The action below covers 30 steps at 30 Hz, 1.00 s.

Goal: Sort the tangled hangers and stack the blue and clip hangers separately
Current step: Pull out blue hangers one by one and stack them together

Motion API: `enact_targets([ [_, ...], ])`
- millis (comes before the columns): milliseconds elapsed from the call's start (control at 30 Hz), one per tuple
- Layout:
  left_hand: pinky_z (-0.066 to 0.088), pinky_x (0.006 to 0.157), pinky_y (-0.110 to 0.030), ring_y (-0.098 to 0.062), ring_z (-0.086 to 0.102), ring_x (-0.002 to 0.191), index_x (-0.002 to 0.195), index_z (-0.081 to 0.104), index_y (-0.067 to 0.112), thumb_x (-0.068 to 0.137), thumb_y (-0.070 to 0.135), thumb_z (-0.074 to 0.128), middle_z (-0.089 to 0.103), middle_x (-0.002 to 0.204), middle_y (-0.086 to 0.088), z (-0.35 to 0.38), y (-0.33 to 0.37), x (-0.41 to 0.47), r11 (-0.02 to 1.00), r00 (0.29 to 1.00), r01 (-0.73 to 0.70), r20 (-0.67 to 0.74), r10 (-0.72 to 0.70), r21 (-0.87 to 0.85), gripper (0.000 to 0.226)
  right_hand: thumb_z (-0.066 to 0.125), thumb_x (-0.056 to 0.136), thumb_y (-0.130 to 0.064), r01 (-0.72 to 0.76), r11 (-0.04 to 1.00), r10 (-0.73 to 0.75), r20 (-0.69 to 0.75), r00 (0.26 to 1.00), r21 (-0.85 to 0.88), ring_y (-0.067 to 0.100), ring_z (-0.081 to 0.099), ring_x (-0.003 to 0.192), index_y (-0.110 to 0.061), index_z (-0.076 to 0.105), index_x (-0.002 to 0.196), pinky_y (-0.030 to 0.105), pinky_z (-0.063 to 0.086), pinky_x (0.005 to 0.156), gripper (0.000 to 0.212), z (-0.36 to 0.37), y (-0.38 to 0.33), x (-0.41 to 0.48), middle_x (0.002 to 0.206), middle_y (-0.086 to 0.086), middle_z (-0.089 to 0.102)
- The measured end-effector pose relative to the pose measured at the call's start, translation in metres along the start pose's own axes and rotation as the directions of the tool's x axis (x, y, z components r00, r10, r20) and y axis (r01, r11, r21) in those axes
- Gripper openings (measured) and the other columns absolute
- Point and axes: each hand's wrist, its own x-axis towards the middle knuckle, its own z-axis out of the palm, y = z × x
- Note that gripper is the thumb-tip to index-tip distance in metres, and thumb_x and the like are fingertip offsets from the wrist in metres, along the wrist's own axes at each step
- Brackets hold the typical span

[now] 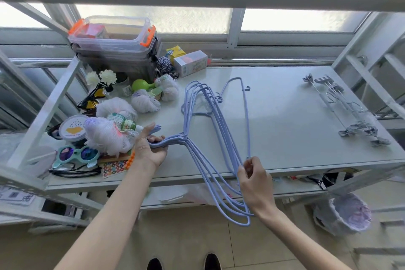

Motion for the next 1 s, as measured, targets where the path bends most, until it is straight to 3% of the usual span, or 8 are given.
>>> enact_targets([
  [200, 0.039, 0.059, -0.019, -0.008, 0.031, 0.031, 0.037, 0.051, 0.017, 0.083, 0.014, 0.065, 0.034, 0.036, 0.008, 0.001, -0.001, -0.001, 1.0, 1.0, -0.003, 0.02, 0.003, 0.028, 0.047, 0.058, 0.092, -0.024, 0.082, 0.96, -0.05, 0.124, 0.991, -0.267, 0.021, 0.053, 0.074, -0.014, 0.052, 0.084, 0.031, 0.043, 0.071, 0.014, -0.004, 0.0, 0.013, 0.089, 0.002, 0.049],
  [400, 0.041, 0.061, -0.02, -0.01, 0.028, 0.026, 0.046, 0.034, 0.021, 0.084, 0.016, 0.065, 0.03, 0.032, 0.008, 0.001, -0.001, -0.004, 1.0, 0.999, 0.026, 0.029, -0.026, 0.003, 0.05, 0.056, 0.095, -0.029, 0.067, 0.948, -0.006, 0.195, 0.981, -0.31, 0.023, 0.056, 0.102, -0.01, 0.054, 0.119, 0.033, 0.046, 0.089, 0.031, -0.005, -0.007, 0.021, 0.11, 0.006, 0.053],
  [533, 0.044, 0.065, -0.021, -0.007, 0.033, 0.026, 0.038, 0.036, 0.021, 0.084, 0.041, 0.068, 0.033, 0.031, 0.009, -0.002, -0.002, -0.005, 0.998, 0.997, 0.04, 0.064, -0.037, -0.045, 0.06, 0.048, 0.098, -0.019, 0.109, 0.934, -0.028, 0.236, 0.971, -0.34, 0.028, 0.054, 0.095, -0.006, 0.058, 0.104, 0.034, 0.045, 0.085, 0.016, -0.002, -0.009, 0.023, 0.102, 0.01, 0.053],
  [633, 0.044, 0.067, -0.022, -0.006, 0.034, 0.026, 0.037, 0.038, 0.02, 0.083, 0.049, 0.066, 0.034, 0.032, 0.009, -0.003, -0.002, -0.004, 0.996, 0.997, 0.047, 0.068, -0.042, -0.073, 0.061, 0.046, 0.099, -0.015, 0.126, 0.928, -0.043, 0.234, 0.971, -0.351, 0.027, 0.051, 0.095, -0.004, 0.056, 0.107, 0.033, 0.044, 0.083, 0.016, 0.001, -0.007, 0.023, 0.104, 0.011, 0.053],
  [933, 0.042, 0.065, -0.019, -0.01, 0.025, 0.025, 0.03, 0.033, 0.019, 0.086, 0.023, 0.06, 0.025, 0.029, 0.007, 0.003, -0.001, -0.007, 0.997, 0.997, 0.071, 0.015, -0.071, -0.021, 0.062, 0.047, 0.098, -0.016, 0.16, 0.902, -0.065, 0.24, 0.969, -0.401, 0.029, 0.057, 0.091, -0.006, 0.055, 0.104, 0.029, 0.04, 0.07, 0.014, 0.004, -0.004, 0.032, 0.101, 0.009, 0.055],
  [1000, 0.041, 0.064, -0.019, -0.01, 0.022, 0.025, 0.03, 0.031, 0.019, 0.086, 0.021, 0.058, 0.024, 0.028, 0.007, 0.005, 0.0, -0.006, 0.998, 0.998, 0.068, 0.004, -0.068, -0.008, 0.063, 0.045, 0.1, -0.024, 0.157, 0.914, -0.073, 0.227, 0.971, -0.375, 0.025, 0.054, 0.082, -0.012, 0.054, 0.089, 0.031, 0.039, 0.068, 0.018, 0.003, -0.003, 0.034, 0.09, 0.003, 0.053],
])
